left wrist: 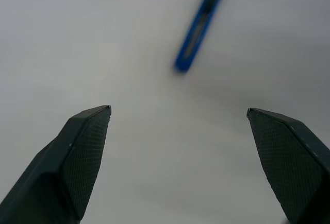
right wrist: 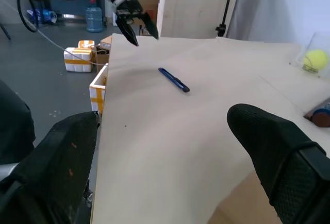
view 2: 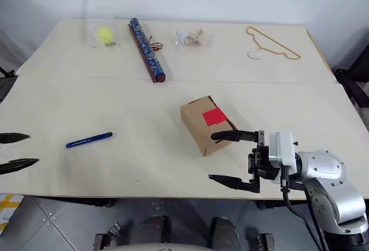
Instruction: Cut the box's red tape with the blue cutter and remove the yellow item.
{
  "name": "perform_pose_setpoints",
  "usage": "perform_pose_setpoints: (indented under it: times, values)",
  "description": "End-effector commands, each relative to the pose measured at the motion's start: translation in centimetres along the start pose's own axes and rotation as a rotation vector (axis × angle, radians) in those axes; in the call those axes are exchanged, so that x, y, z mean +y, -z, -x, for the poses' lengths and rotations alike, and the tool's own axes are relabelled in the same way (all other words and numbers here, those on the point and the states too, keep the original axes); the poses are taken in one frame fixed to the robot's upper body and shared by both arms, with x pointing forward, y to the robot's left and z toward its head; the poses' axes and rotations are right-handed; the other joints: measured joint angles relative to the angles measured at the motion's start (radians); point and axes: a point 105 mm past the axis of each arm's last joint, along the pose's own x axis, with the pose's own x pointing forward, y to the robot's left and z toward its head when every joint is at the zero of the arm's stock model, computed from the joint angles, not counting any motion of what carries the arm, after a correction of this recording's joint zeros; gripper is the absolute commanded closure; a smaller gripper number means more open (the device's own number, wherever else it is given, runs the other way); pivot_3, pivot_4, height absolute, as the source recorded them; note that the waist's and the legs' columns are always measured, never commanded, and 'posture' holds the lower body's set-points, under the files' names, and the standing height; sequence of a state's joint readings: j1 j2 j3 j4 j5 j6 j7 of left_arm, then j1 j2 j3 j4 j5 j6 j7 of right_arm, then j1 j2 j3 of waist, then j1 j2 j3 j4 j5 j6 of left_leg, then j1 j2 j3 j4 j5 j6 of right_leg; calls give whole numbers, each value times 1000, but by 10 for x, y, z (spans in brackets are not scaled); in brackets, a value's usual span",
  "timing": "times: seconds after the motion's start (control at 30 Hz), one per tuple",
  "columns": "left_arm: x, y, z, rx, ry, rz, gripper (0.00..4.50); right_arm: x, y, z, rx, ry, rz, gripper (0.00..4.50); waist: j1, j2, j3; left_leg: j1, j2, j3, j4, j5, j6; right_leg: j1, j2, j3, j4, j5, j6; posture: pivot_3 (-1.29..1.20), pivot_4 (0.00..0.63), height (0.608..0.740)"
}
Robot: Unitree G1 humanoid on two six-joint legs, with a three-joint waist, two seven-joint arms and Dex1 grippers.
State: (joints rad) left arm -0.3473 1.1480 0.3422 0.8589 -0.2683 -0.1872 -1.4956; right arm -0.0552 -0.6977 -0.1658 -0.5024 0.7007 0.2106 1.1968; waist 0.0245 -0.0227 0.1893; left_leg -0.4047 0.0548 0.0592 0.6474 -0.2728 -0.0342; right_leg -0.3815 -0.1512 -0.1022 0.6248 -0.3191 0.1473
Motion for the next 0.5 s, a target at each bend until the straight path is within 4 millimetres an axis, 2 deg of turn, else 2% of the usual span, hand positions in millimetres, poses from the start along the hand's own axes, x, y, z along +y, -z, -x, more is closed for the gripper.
perform_pose_setpoints:
  times: [0.03,0.2,0.37,0.5]
  values:
    - [1,-1,-20,19,37,-30,8,2,-5,1,14,-6,23,0,-2,0,0,0,0,1,0,0,0,-1,0,0,1,0,0,0,150,740]
    - [0,5,-52,50,100,-36,8,6,-7,5,45,7,-2,0,-6,-1,-1,0,2,6,1,0,-1,-4,0,0,2,1,-1,0,150,740]
    - [0,9,-66,69,120,-43,8,10,-10,6,57,25,-15,0,-2,-2,-1,0,3,8,1,0,-1,-6,0,0,3,1,-1,0,150,740]
    - [-3,16,-73,88,137,1,873,12,-10,6,65,40,-23,0,0,-1,-1,0,3,9,2,0,-1,-6,0,0,3,1,-2,0,150,740]
